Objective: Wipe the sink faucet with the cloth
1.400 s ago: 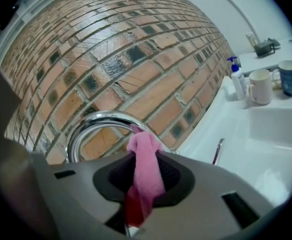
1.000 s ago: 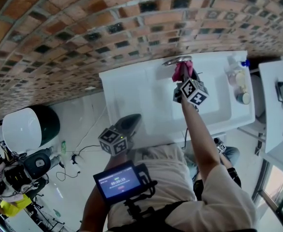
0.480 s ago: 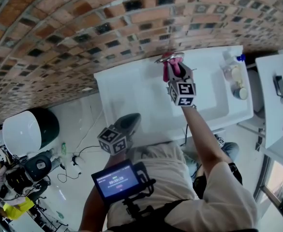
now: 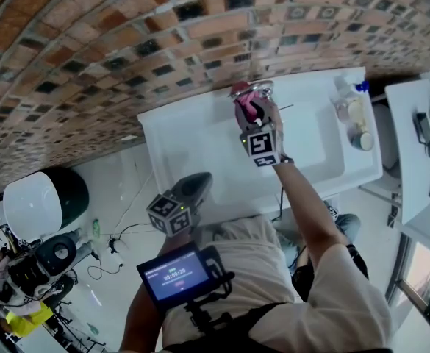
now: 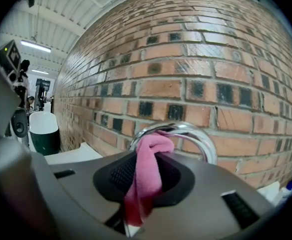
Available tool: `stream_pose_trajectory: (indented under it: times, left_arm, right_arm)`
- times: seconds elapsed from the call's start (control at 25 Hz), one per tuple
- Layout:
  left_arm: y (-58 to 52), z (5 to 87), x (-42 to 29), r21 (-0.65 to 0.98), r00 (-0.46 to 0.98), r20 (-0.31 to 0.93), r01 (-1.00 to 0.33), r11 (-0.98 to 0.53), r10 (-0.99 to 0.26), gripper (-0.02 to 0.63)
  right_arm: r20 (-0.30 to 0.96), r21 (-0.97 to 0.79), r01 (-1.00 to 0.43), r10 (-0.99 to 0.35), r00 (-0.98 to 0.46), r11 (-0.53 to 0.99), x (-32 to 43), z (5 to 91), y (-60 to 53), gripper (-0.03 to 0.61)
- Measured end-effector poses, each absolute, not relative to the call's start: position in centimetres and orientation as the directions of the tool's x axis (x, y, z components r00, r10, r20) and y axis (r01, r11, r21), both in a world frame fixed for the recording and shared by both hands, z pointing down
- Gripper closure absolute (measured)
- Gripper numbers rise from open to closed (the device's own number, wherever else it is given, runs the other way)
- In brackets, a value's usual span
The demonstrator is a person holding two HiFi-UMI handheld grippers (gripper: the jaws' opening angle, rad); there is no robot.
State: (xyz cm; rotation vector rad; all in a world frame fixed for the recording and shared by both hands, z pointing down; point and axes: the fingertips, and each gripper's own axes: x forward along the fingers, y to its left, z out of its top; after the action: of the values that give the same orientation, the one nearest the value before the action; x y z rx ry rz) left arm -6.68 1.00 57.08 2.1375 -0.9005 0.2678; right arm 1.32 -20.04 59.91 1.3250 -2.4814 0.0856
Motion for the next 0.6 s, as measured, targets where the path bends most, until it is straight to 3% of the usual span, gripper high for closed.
stream_pose_trajectory:
  times: [0.4, 0.6]
  left_arm:
    - [0.4, 57.4, -6.4, 0.582, 0.726, 0.465, -0.681, -0.444, -0.506, 0.617]
    - [0.2, 57.1, -5.9, 0.577, 0.731, 0.460, -0.678, -0.456, -0.505, 0.617]
  right_arm:
    - [0.287, -0.150, -0.836, -0.786, -0.548, 0.528, 0.2, 61.4, -19.9, 0.495]
    - [0.314, -0.317, -0.861, -0.813, -0.491, 0.397, 1.5, 63.3, -19.5, 0.495]
